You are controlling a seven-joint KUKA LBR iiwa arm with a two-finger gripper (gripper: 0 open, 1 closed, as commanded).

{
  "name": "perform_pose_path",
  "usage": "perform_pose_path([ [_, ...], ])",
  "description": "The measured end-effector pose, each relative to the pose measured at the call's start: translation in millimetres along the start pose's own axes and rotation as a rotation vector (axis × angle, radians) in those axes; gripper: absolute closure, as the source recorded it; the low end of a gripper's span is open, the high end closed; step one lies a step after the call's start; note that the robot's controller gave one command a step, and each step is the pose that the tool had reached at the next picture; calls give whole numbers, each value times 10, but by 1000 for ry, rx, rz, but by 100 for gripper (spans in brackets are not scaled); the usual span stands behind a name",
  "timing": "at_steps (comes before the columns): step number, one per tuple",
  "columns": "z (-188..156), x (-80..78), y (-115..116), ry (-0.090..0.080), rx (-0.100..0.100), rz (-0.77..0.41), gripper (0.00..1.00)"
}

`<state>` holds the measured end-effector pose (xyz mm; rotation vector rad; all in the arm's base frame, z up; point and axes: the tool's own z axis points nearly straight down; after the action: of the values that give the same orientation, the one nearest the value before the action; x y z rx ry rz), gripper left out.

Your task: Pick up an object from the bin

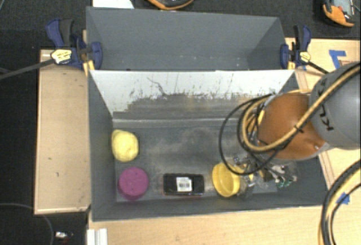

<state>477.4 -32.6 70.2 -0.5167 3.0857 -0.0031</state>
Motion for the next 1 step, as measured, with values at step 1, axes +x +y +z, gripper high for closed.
perform_pose_path([
  [1, 0, 0, 1, 0, 0, -1, 100],
])
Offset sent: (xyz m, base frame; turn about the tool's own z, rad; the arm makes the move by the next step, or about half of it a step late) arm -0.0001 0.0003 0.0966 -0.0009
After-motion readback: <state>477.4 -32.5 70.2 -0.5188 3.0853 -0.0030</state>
